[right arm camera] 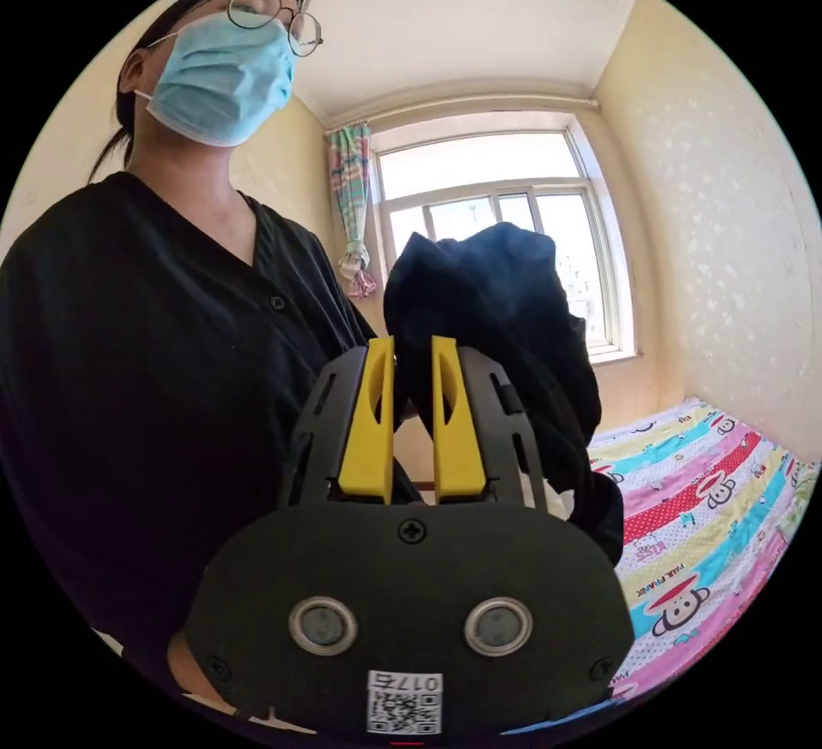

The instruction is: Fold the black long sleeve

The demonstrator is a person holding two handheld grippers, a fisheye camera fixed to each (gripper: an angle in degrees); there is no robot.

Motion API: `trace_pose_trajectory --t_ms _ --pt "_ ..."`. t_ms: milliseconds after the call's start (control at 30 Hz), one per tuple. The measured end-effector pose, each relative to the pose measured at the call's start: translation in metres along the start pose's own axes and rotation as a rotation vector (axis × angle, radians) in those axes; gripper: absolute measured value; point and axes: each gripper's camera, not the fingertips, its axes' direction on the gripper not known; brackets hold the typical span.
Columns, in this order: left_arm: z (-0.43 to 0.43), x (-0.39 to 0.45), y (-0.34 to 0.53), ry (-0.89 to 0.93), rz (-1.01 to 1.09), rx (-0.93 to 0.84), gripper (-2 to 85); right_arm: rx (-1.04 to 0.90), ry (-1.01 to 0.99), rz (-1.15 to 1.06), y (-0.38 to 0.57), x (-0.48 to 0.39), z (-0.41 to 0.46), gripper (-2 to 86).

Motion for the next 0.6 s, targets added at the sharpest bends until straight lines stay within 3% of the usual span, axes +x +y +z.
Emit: trace_pose_trajectory --t_ms 100,167,233,367,467,500,600 --pt "0.016 0.045 -0.023 0.098 0.190 -0.076 2.7 -0.010 0.107 0.064 0.021 0.024 -0.002 4.3" --pt "0.031 0.056 -0.028 0.263 0.303 -0.062 2.6 -0.028 0.145 0.120 0.032 0.043 0.008 6.7" --pt "0.045 0.055 -0.028 0.373 0.344 -0.024 2.5 -0.113 0.237 0.152 0.054 0.064 0.039 12.4" --pt "0.080 0.041 -0.015 0.565 0.378 0.079 2.5 -0.218 0.311 0.263 0.104 0.098 0.093 16.0" --pt "0.099 0.022 -0.005 0.601 0.307 0.138 2.6 -0.242 0.110 0.283 0.131 0.103 0.126 13.0" --pt "0.101 0.020 -0.004 0.592 0.286 0.135 2.6 -0.210 0.029 0.241 0.136 0.096 0.129 7.1" --pt "0.091 0.035 -0.006 0.475 0.310 0.136 2.7 -0.132 0.090 0.307 0.144 0.103 0.109 2.6"
